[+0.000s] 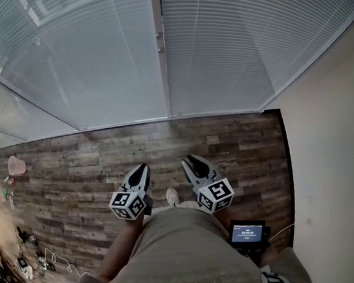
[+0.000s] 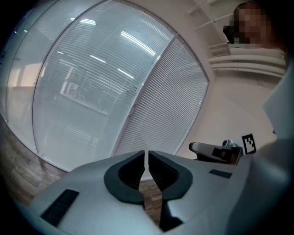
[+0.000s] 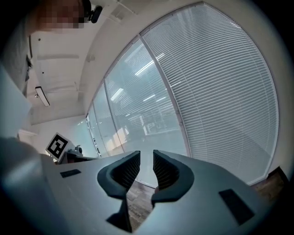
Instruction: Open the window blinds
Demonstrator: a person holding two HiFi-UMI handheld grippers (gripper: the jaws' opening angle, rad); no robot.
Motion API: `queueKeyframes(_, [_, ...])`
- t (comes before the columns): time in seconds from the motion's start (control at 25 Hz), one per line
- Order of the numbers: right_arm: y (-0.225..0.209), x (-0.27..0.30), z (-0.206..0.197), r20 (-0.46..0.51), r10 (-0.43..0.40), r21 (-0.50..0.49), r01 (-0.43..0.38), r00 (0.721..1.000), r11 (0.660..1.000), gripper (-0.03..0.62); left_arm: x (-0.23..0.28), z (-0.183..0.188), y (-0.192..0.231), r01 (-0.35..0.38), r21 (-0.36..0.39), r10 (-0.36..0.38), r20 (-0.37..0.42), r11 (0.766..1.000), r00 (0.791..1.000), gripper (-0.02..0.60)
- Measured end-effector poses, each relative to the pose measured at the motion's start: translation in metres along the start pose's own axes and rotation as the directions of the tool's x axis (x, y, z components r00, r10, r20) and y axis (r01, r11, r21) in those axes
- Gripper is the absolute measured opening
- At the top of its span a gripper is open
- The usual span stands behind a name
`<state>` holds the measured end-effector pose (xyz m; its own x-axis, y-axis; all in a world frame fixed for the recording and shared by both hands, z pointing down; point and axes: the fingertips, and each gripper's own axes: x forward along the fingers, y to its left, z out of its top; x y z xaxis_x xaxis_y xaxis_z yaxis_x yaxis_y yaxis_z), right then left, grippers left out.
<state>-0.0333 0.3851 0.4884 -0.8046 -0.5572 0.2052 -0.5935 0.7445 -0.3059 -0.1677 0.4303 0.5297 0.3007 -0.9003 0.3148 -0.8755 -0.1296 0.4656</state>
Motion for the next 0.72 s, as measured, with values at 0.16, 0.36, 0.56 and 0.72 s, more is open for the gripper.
queueKeyframes(0.16, [0.002,0.021,0.002,0.001,0.0,-0.008,0.0,1.0,1.0,0.075,0.004,0.013,0.022,-0.007,0.005,0.007,0.019,1.0,1.0,0.02])
queueKeyframes(0.36, [-0.004,0.033,0.006,-0.001,-0.009,-0.013,0.009,1.0,1.0,0.075,0.014,0.019,0.029,0.002,0.002,-0.002,0.016,1.0,1.0,0.026])
queueKeyframes(0.56, [-0.023,0.04,0.015,0.004,-0.008,-0.005,0.008,1.0,1.0,0.075,0.035,0.026,0.027,0.0,0.007,0.0,0.01,1.0,1.0,0.046])
queueKeyframes(0.72, [-0.045,0.038,0.015,-0.006,0.014,0.006,-0.014,1.0,1.0,0.075,0.052,0.021,0.016,-0.016,0.008,0.016,0.009,1.0,1.0,0.058])
